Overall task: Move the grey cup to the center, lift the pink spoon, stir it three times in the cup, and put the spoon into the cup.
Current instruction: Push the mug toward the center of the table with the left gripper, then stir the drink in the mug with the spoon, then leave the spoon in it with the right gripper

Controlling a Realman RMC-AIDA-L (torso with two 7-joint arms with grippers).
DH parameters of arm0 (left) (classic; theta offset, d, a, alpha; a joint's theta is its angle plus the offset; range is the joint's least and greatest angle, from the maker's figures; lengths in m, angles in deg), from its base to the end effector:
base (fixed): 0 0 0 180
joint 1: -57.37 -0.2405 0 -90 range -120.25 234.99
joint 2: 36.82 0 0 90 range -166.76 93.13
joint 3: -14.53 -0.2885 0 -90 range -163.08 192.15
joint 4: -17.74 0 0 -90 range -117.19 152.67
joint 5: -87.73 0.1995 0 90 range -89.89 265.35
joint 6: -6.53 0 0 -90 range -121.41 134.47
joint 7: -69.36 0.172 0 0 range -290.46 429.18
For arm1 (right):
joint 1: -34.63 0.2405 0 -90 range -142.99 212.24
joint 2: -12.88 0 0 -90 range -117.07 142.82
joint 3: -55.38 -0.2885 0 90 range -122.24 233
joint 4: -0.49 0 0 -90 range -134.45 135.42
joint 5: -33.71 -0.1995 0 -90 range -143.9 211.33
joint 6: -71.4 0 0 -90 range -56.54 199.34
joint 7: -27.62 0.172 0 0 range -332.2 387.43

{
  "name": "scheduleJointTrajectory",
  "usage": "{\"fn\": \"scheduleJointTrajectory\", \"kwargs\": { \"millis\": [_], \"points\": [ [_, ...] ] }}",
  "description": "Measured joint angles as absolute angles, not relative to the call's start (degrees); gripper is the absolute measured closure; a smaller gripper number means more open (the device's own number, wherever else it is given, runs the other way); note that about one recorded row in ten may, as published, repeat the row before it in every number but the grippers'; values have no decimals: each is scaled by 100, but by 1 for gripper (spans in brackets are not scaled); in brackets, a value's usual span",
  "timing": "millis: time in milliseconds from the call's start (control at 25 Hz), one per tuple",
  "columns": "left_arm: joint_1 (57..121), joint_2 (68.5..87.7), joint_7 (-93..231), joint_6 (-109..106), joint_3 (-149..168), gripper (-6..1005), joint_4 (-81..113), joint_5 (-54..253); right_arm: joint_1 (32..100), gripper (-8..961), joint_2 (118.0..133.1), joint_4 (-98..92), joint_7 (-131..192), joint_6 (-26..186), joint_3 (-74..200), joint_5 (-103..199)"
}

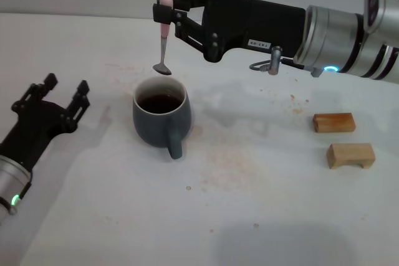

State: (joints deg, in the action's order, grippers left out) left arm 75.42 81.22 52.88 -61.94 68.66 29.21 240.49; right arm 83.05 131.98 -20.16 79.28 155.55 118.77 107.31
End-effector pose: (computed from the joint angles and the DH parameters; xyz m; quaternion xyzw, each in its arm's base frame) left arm -0.3493 0.3223 -0.0495 -0.7511 -0.2406 -0.3112 0.5301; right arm 0.1090 0.3977 -0.0709 -0.9012 -0.0365 0.4132 0.1260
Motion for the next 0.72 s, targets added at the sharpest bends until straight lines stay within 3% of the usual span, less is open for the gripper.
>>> {"fn": "scheduleJointTrajectory", "kwargs": {
  "millis": [720],
  "points": [
    [7539,8146,5261,-6620,7263,354,3004,24066,8296,844,13223,-1623,7928,15002,12024,10632]
  ]
}}
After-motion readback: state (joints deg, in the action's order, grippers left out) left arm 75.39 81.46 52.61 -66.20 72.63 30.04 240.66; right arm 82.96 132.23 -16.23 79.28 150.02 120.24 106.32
